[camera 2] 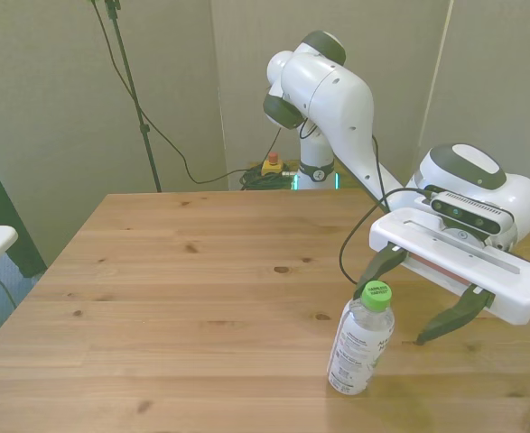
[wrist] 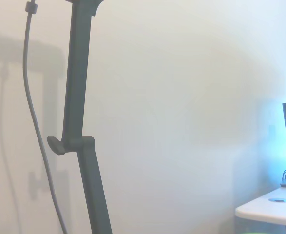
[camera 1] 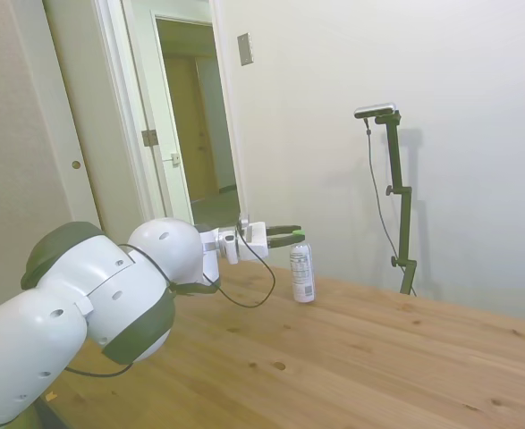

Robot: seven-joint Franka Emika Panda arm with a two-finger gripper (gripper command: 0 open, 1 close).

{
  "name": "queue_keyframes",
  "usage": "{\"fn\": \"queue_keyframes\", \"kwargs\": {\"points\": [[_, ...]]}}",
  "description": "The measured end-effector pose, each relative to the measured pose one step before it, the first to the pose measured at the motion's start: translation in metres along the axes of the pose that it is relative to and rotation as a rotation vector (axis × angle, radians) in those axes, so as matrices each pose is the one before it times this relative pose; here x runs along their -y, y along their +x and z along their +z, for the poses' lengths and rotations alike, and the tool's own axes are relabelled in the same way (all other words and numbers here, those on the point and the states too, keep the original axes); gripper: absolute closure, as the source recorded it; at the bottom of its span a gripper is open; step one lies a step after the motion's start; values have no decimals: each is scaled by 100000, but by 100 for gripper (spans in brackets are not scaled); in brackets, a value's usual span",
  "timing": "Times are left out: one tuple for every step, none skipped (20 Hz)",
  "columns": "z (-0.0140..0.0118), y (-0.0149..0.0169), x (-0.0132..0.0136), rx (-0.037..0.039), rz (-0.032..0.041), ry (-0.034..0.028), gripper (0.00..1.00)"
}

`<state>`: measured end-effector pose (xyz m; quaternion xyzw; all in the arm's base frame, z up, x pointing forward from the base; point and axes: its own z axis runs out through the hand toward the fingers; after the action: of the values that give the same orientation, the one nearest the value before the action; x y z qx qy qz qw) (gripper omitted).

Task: Stand the water bottle

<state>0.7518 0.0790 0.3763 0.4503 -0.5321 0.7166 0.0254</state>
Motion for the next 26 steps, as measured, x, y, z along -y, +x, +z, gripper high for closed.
{"fn": "queue_keyframes", "kwargs": {"points": [[4, 138, 94, 70, 280, -58, 0], [7, 114, 73, 70, 226, -60, 0], [11, 70, 37, 22, 118, -29, 0], [8, 32, 0, -22, -12, 27, 0], [-5, -4, -32, 29, -67, 12, 0], [-38, -36, -60, 106, -129, 29, 0], [-47, -42, -79, 134, -177, 36, 0], [-48, -47, -124, 71, -232, -4, 0], [-29, -41, -110, 77, -213, -6, 0], [-1, -7, -61, -59, -112, -30, 0], [-2, -14, -40, -22, -100, 18, 0], [-5, -32, -53, 2, -130, 23, 0], [-27, -33, -37, 51, -91, 28, 0], [-48, -24, -15, 78, -63, 52, 0], [-63, -15, -5, 51, -62, 70, 0], [-64, -4, 9, 23, -28, 50, 0], [-64, 5, 15, -25, 6, 0, 0], [-82, 24, 42, -46, 75, -29, 0], [-101, 55, 77, 67, 172, -27, 0], [-150, 79, 59, 227, 168, -19, 0], [-145, 89, -19, 186, 3, 0, 0], [-90, 99, -79, 144, -45, -83, 0], [-55, 145, -115, 117, 22, -260, 0], [-66, 185, -128, 73, 33, -315, 0], [-85, 167, -165, 57, -38, -313, 0], [-167, 247, -166, 48, 27, -401, 0]]}}
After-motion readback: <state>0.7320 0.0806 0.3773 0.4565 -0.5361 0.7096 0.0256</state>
